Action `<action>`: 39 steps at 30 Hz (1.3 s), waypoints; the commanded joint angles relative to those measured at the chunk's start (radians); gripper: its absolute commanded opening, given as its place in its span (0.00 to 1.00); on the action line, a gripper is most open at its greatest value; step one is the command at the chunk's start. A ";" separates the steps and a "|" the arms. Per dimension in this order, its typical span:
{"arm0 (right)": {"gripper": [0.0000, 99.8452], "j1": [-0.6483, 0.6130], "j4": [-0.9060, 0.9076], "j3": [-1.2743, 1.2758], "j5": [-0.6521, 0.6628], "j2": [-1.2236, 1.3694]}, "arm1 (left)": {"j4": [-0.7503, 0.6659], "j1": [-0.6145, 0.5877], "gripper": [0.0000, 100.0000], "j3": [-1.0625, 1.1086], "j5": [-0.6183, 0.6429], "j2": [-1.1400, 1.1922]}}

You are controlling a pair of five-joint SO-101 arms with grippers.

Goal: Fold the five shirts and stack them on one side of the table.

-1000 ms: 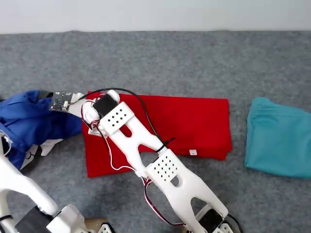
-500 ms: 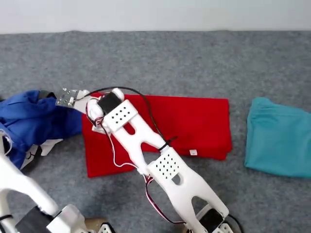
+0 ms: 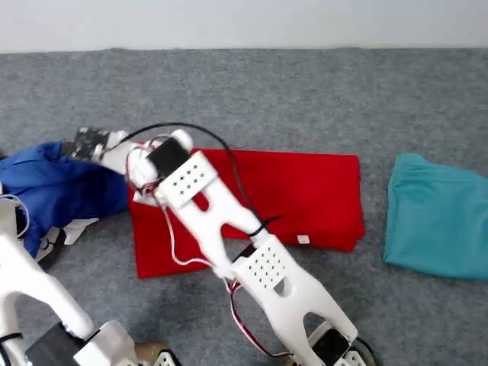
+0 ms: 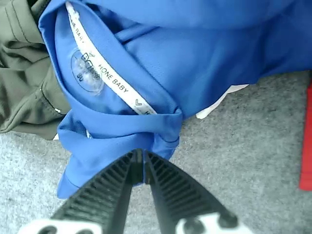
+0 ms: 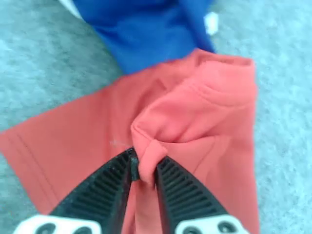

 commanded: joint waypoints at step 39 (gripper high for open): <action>0.01 0.223 0.071 0.241 -0.097 -0.042 | -0.066 0.003 0.01 0.027 0.008 -0.038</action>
